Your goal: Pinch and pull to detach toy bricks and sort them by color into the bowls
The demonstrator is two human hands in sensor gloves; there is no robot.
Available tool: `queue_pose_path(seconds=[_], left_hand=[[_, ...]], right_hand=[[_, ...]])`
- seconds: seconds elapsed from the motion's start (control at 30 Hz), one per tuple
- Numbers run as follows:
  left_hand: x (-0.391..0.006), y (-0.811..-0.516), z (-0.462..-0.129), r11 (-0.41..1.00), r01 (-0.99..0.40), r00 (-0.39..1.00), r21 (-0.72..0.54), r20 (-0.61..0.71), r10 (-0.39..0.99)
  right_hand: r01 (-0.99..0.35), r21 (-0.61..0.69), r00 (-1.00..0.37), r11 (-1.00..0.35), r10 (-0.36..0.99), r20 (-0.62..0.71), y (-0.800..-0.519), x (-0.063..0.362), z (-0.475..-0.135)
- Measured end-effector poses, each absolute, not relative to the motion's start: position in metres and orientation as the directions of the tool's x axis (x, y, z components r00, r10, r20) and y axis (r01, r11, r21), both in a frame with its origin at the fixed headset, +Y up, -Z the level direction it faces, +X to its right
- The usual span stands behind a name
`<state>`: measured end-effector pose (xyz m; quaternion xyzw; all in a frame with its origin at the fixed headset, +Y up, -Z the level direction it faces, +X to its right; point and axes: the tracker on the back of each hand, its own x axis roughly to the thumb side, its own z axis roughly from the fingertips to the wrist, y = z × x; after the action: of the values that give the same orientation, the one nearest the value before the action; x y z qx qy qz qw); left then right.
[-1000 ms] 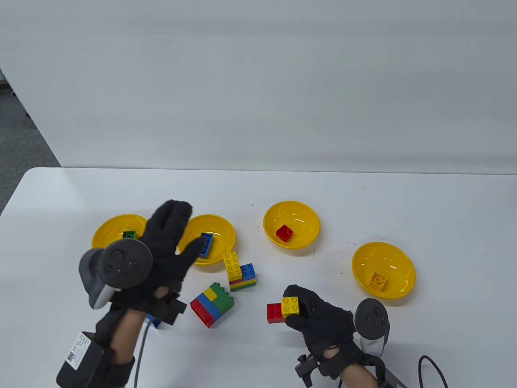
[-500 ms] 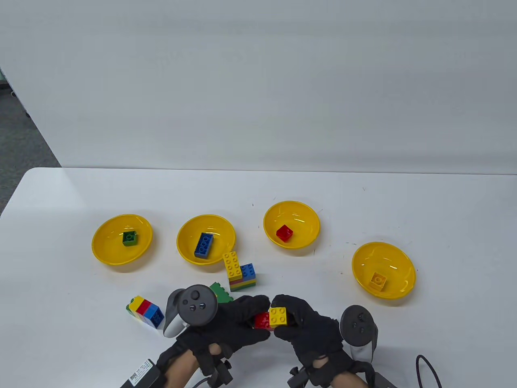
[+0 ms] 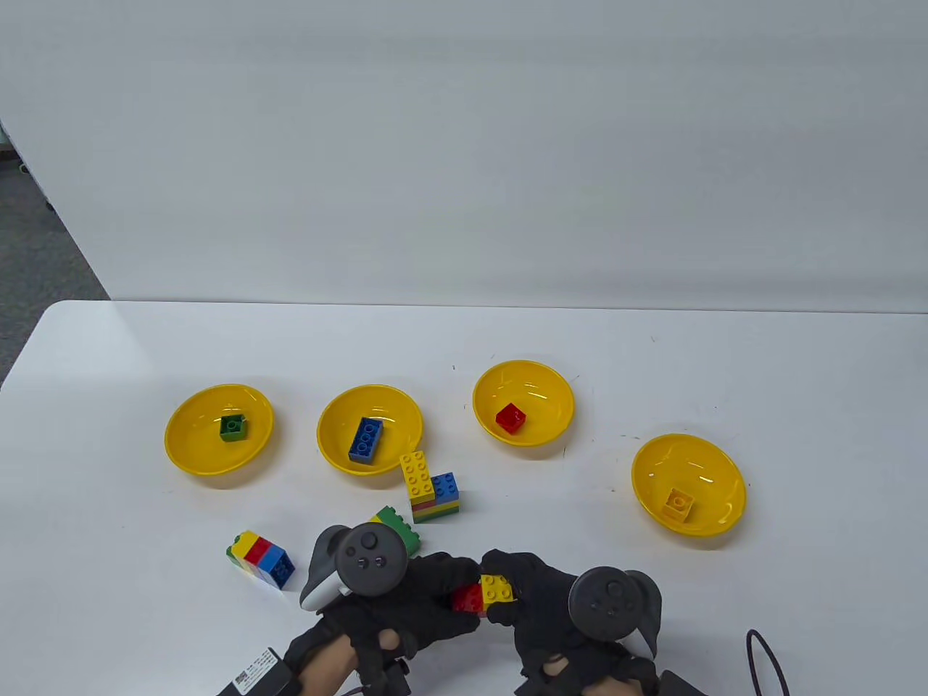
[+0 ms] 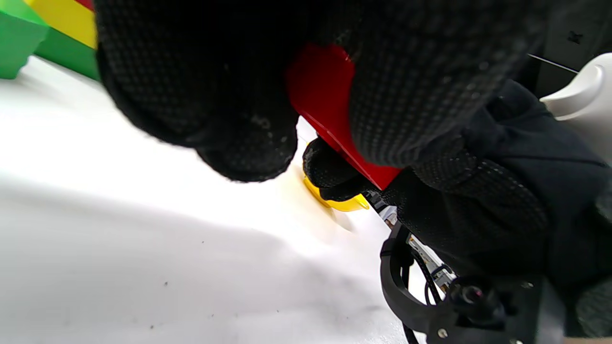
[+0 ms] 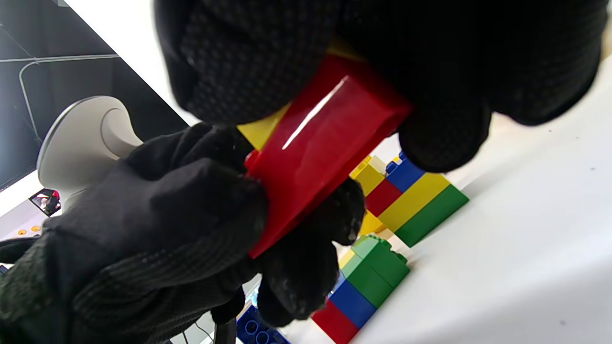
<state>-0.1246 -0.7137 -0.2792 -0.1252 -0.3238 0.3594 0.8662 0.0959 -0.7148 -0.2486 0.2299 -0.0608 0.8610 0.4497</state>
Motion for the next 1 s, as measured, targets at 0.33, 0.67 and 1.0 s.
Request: queue_pose_path(seconds=[0.33, 0.67, 1.0], left_hand=[[-0.123, -0.714, -0.279, 0.676, -0.526, 0.486, -0.516, 0.470, 0.737], [-0.122, -0.709, -0.275, 0.705, -0.508, 0.491, -0.495, 0.506, 0.709], [-0.128, -0.710, -0.275, 0.714, -0.514, 0.513, -0.474, 0.498, 0.700]], right_hand=[[-0.828, 0.195, -0.448, -0.525, 0.830, 0.332, -0.720, 0.100, -0.256], [-0.925, 0.214, -0.293, -0.315, 0.947, 0.129, -0.722, 0.129, -0.280], [-0.784, -0.319, -0.611, -0.532, 0.753, 0.246, -0.676, 0.240, -0.315]])
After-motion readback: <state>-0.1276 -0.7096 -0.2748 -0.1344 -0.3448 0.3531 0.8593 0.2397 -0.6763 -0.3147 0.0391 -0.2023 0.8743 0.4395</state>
